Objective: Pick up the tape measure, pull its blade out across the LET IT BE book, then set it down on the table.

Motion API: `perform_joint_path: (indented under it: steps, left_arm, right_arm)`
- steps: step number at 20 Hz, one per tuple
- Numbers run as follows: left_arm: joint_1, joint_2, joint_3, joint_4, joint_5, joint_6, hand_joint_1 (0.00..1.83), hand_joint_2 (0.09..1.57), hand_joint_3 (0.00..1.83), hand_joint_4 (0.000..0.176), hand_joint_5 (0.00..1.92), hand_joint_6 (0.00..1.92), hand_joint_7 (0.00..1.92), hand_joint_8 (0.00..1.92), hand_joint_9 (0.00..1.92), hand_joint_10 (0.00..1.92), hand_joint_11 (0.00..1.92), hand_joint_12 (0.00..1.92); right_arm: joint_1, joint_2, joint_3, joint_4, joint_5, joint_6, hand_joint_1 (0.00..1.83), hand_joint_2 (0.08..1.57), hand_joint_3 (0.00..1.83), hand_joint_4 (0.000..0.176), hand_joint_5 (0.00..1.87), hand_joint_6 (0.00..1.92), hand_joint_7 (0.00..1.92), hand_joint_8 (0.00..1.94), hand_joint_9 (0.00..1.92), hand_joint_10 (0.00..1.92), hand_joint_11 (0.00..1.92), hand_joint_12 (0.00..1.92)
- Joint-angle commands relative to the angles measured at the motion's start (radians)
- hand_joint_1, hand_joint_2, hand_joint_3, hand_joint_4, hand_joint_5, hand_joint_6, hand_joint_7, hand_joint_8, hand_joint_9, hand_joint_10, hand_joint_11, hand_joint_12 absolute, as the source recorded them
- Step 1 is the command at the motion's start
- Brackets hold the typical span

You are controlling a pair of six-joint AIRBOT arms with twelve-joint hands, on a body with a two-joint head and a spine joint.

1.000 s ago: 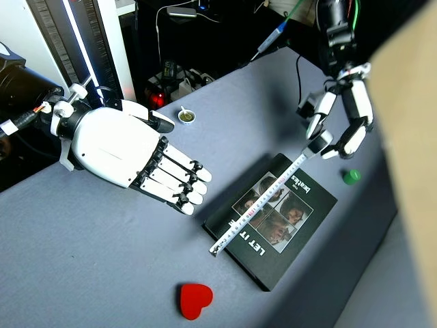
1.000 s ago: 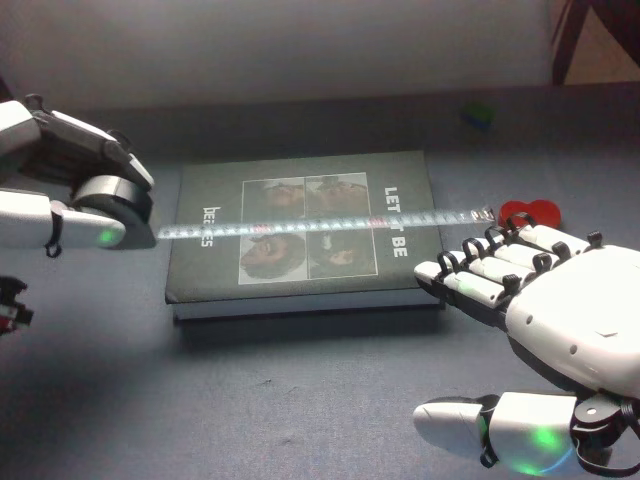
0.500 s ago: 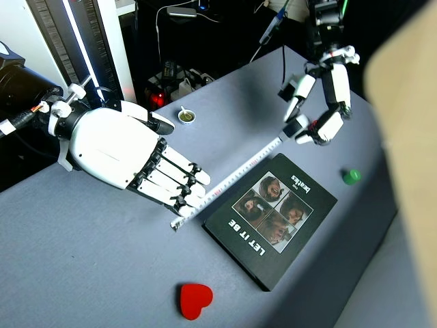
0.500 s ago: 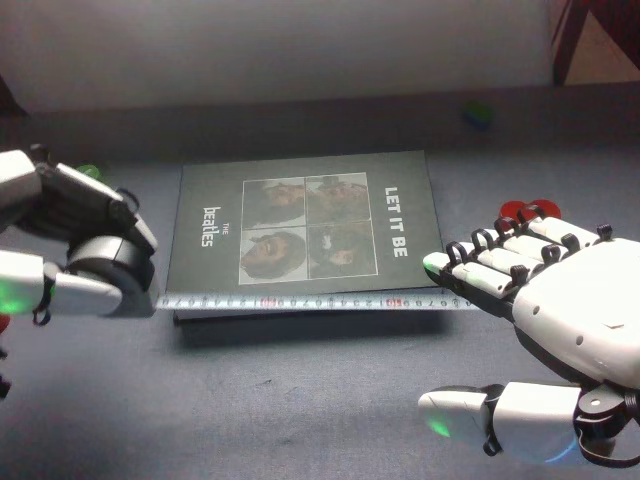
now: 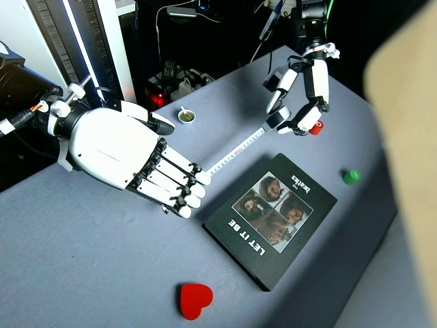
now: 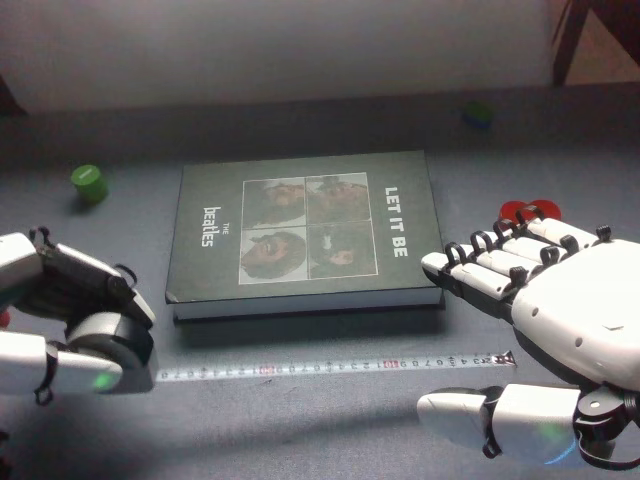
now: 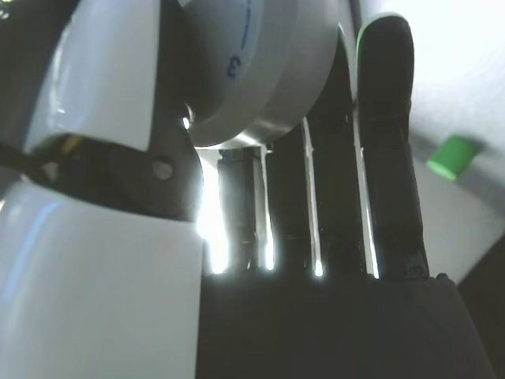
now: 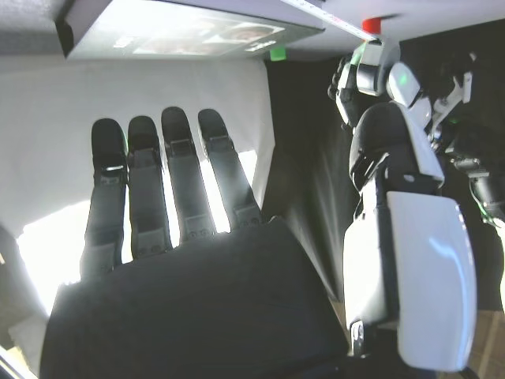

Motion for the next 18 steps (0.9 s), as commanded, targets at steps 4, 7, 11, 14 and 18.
perform_joint_path:
  steps: [4,7,11,14,18]
  left_arm:
    - [0.007,-0.035,0.003,-0.077,-0.148,0.009,1.38,1.1,0.0,0.0,1.04,0.69,1.02,0.93,0.9,1.27,0.76,1.24]
    - [0.018,-0.061,0.009,-0.08,-0.151,0.018,1.38,1.1,0.0,0.0,1.04,0.7,1.03,0.92,0.91,1.27,0.78,1.24]
    - [0.058,-0.083,0.022,-0.082,-0.158,0.019,1.22,1.12,0.0,0.0,0.87,1.09,1.07,0.9,1.05,0.18,0.76,0.84]
    - [0.058,-0.084,0.024,-0.082,-0.158,0.019,0.93,1.13,0.0,0.0,0.8,0.43,0.92,0.12,0.9,0.02,0.63,0.69]
    - [0.057,-0.082,0.032,-0.086,-0.162,0.024,0.66,1.06,0.0,0.0,0.68,0.0,0.69,0.0,0.68,0.0,0.46,0.55]
  right_arm:
    - [0.008,0.005,-0.008,-0.055,-0.07,0.002,0.03,1.07,0.0,0.0,0.12,0.0,0.18,0.0,0.13,0.0,0.0,0.62]
    - [0.006,0.007,-0.01,-0.055,-0.069,-0.002,0.03,1.07,0.0,0.0,0.13,0.0,0.18,0.0,0.13,0.0,0.0,0.62]
    - [0.004,0.009,-0.013,-0.055,-0.074,-0.002,0.03,1.08,0.0,0.0,0.14,0.0,0.18,0.0,0.13,0.0,0.0,0.61]
    - [0.003,0.009,-0.012,-0.054,-0.082,-0.009,0.03,1.08,0.0,0.0,0.14,0.0,0.19,0.0,0.13,0.0,0.0,0.61]
    - [0.001,0.008,-0.012,-0.048,-0.092,-0.016,0.03,1.08,0.0,0.0,0.14,0.0,0.19,0.0,0.13,0.0,0.0,0.61]
